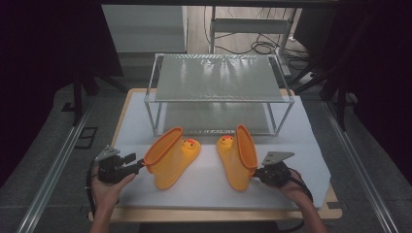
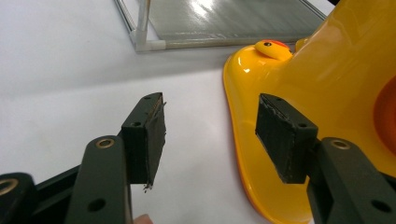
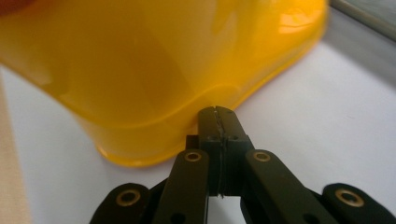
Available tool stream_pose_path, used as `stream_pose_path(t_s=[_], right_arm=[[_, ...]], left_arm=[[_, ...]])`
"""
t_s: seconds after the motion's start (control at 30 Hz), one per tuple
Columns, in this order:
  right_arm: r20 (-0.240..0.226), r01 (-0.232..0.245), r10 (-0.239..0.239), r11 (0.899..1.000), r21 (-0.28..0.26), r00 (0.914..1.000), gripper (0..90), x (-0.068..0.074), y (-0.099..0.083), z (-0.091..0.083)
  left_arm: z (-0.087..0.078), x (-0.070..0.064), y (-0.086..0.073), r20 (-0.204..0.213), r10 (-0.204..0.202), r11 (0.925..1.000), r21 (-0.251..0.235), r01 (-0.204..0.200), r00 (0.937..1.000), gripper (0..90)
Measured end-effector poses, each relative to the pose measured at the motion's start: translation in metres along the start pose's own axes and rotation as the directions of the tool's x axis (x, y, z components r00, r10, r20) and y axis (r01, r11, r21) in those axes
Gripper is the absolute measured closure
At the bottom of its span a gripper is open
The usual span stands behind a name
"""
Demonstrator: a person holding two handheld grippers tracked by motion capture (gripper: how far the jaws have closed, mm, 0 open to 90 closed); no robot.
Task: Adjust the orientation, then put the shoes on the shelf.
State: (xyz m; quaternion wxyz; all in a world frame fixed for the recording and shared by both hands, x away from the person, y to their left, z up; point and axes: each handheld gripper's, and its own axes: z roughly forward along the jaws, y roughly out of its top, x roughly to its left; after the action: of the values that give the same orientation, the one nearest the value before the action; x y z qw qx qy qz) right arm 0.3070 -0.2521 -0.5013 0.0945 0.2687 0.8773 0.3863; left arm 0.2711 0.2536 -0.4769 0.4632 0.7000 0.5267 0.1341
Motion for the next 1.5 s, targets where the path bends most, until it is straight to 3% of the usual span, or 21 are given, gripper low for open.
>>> stream_pose_path(t_s=[0.33, 0.47, 0.6, 0.67, 0.77, 0.9, 0.97, 1.17, 1.3, 1.5], right_arm=[[-0.092, 0.084, -0.084, 0.996, -0.009, 0.9922, 89.9, 0.032, 0.021, 0.025], [-0.101, 0.087, -0.089, 0.996, -0.029, 0.9908, 88.7, 0.039, 0.027, 0.035], [-0.086, 0.084, -0.088, 0.995, -0.044, 0.9924, 83.7, 0.037, 0.024, 0.027], [-0.05, 0.057, -0.061, 0.996, -0.074, 0.9969, 78.4, 0.031, 0.02, 0.016], [0.039, -0.04, 0.045, 0.991, -0.129, 0.9982, 65.8, 0.017, 0.009, -0.004], [0.127, -0.149, 0.174, 0.972, -0.181, 0.9765, 53.5, -0.003, -0.01, -0.023], [0.156, -0.199, 0.232, 0.959, -0.202, 0.96, 48.7, -0.014, -0.018, -0.03], [0.184, -0.235, 0.273, 0.95, -0.204, 0.9444, 47.0, -0.022, -0.023, -0.031], [0.187, -0.242, 0.282, 0.947, -0.211, 0.941, 46.4, -0.025, -0.023, -0.032], [0.195, -0.254, 0.298, 0.942, -0.219, 0.9344, 46.3, -0.029, -0.024, -0.034]], left_arm=[[-0.004, -0.001, 0.004, 0.019, -0.008, 1.0, 0.0, 0.008, 0.9998, 43.0], [-0.005, 0.0, 0.005, 0.027, -0.013, 0.9999, 0.002, 0.013, 0.9995, 43.1], [-0.005, 0.0, 0.004, 0.028, -0.02, 0.9998, 0.005, 0.02, 0.9994, 43.1], [-0.006, 0.0, 0.004, 0.033, -0.022, 0.9997, 0.007, 0.021, 0.9992, 43.0], [-0.007, -0.001, 0.005, 0.04, -0.023, 0.9997, 0.005, 0.023, 0.9989, 43.1], [-0.008, 0.0, 0.005, 0.045, -0.032, 0.9995, 0.006, 0.031, 0.9985, 43.1], [-0.008, 0.001, 0.005, 0.046, -0.035, 0.9994, 0.009, 0.035, 0.9983, 43.1], [-0.008, -0.001, 0.004, 0.049, -0.036, 0.9991, 0.026, 0.035, 0.9981, 43.1], [-0.011, -0.003, 0.008, 0.054, -0.029, 0.9989, 0.038, 0.027, 0.9981, 42.9], [-0.019, -0.002, 0.018, 0.101, -0.039, 0.9986, 0.039, 0.036, 0.9941, 43.0]])
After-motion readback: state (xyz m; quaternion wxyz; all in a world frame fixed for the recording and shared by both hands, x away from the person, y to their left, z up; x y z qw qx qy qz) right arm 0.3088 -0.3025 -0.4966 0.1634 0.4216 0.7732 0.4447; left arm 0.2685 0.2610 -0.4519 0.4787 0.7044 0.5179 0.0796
